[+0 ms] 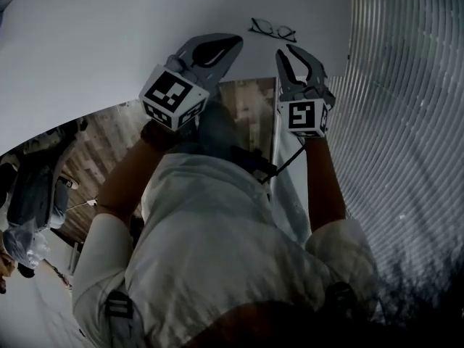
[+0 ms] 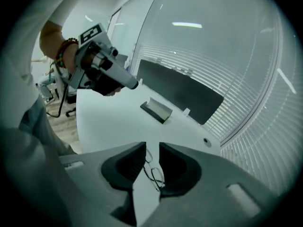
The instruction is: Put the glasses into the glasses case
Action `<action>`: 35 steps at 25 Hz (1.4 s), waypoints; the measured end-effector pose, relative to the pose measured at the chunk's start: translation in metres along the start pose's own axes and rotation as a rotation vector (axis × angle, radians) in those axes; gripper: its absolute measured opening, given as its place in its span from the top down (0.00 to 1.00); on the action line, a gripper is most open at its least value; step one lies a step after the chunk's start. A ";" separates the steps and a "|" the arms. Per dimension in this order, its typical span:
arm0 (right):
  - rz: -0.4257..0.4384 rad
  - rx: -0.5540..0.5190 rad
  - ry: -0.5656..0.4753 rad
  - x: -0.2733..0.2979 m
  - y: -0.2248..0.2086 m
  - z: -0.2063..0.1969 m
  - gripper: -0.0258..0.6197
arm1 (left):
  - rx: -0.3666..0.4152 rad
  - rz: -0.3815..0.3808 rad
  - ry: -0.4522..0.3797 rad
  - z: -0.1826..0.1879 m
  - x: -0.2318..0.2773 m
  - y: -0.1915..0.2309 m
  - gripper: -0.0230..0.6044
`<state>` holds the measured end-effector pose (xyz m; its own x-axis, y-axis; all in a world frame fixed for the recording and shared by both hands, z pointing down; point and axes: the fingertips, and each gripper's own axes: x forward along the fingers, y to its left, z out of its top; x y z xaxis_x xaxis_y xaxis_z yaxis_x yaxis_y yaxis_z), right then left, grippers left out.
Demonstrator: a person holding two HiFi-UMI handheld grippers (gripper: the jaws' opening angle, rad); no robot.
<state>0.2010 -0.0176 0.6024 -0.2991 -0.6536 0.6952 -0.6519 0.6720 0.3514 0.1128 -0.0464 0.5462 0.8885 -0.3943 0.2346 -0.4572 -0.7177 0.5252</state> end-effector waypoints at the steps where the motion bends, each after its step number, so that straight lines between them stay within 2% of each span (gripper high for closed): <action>1: 0.010 -0.026 0.018 0.008 0.003 -0.008 0.84 | -0.006 0.002 0.006 -0.006 0.003 0.004 0.96; 7: 0.023 -0.220 0.093 0.050 0.017 -0.052 0.77 | -0.041 0.014 0.031 -0.042 0.021 0.026 0.96; 13: 0.023 -0.387 0.137 0.077 0.019 -0.069 0.74 | -0.062 0.024 0.045 -0.066 0.033 0.041 0.96; 21: 0.004 -0.399 0.138 0.090 0.016 -0.074 0.76 | -0.073 0.045 0.045 -0.073 0.037 0.048 0.96; 23: 0.006 -0.412 0.135 0.094 0.019 -0.074 0.81 | -0.072 0.050 0.049 -0.077 0.034 0.053 0.96; 25: 0.002 -0.429 0.133 0.095 0.019 -0.075 0.91 | -0.071 0.055 0.050 -0.078 0.032 0.058 0.96; 35: -0.056 -0.458 0.104 0.087 0.001 -0.049 0.94 | -0.083 0.065 0.024 -0.066 0.025 0.064 0.96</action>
<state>0.2085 -0.0571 0.6940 -0.1855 -0.6708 0.7180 -0.2833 0.7362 0.6146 0.1085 -0.0641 0.6398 0.8584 -0.4234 0.2896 -0.5098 -0.6410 0.5738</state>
